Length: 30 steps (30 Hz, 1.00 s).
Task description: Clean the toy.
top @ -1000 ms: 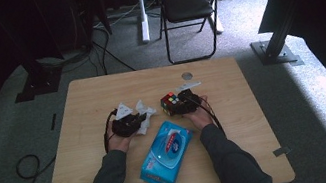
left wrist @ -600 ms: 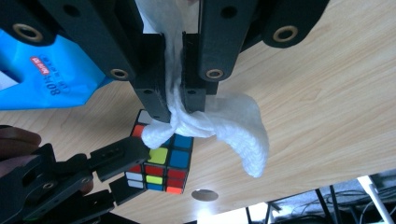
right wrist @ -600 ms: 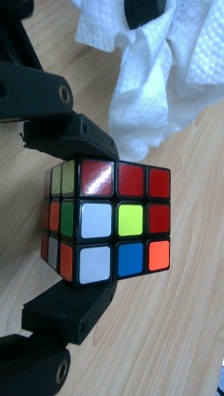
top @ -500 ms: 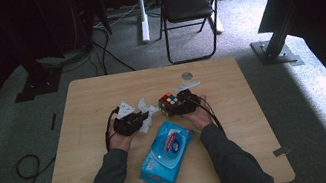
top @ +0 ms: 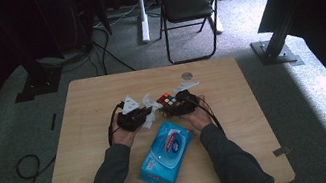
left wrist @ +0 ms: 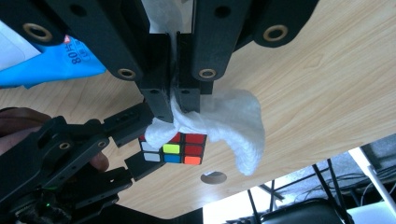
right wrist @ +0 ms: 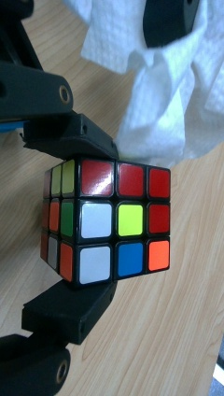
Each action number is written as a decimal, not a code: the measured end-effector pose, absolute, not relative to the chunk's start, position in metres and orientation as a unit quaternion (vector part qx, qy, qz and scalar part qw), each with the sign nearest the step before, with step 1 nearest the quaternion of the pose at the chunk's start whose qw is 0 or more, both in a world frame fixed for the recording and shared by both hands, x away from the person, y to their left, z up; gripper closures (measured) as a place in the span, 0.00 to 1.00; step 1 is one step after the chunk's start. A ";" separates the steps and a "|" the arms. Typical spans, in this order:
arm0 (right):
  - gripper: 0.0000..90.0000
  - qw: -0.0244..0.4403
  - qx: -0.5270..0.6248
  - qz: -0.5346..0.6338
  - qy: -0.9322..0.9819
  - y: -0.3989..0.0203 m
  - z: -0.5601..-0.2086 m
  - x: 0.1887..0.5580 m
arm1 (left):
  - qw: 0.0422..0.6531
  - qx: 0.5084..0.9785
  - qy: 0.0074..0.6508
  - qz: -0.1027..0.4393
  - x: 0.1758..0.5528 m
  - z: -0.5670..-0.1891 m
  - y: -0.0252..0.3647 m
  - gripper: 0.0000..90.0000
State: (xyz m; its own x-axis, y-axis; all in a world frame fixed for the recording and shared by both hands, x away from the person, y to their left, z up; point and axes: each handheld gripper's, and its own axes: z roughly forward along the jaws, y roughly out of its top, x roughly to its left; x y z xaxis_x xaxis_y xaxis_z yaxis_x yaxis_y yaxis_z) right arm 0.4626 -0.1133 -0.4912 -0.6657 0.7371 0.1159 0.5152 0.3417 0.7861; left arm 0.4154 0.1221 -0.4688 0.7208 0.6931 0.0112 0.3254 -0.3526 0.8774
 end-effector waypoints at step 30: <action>0.38 0.087 0.363 0.471 0.799 -0.109 -0.481 0.459 | 0.457 0.801 0.337 0.190 0.422 -0.485 0.117 0.96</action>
